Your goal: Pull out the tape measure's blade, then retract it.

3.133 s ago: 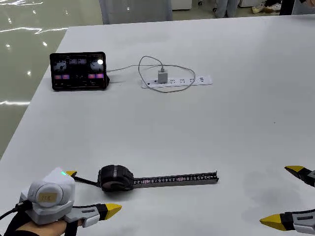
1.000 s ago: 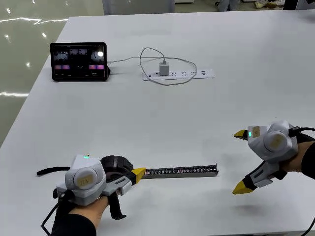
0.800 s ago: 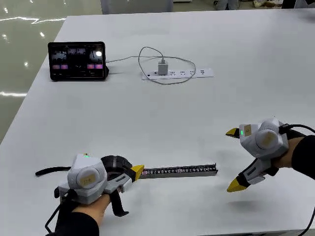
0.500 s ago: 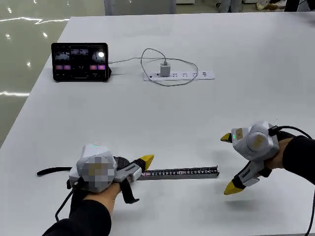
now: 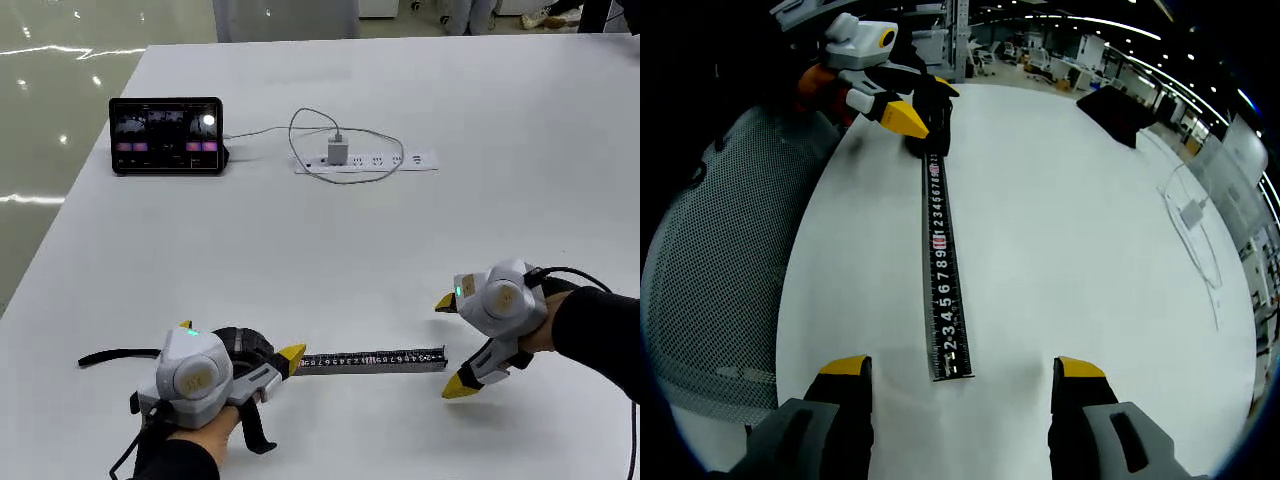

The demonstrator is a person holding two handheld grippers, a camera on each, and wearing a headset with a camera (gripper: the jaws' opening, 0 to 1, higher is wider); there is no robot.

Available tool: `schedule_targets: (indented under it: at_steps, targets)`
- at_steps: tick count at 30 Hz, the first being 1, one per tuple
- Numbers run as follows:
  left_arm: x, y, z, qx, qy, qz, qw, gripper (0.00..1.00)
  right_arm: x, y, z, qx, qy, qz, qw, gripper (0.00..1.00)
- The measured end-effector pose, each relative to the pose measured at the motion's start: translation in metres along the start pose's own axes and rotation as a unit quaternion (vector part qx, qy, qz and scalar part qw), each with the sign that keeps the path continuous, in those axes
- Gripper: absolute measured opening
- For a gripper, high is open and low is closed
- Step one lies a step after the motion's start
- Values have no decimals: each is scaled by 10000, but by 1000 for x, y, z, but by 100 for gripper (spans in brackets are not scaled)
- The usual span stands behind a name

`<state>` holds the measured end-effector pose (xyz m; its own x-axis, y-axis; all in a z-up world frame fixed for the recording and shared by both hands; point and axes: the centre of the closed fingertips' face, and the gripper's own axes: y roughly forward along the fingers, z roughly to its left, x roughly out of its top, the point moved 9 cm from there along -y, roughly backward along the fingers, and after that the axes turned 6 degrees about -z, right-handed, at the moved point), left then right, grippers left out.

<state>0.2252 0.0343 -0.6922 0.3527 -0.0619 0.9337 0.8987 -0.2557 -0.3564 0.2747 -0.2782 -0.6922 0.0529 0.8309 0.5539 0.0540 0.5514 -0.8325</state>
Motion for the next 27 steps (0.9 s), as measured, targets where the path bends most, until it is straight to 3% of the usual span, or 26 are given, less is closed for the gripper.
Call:
schedule_targets:
  at_steps: [6,14,18,27]
  targets:
    - [-6,-6,0,77,-12,-21,10000,99,-1,3,0,89,-33,35,9999,60]
    - [-3,-3,-1,12,-50,-99,9999,99,-1,4,2,271,-90,69,9996,35]
    - [-5,-3,0,24,-100,-46,9999,99,-3,4,1,296,-89,133,9994,31]
    - [-5,-2,2,91,-371,-183,9991,99,-4,4,2,319,-184,198,9991,17]
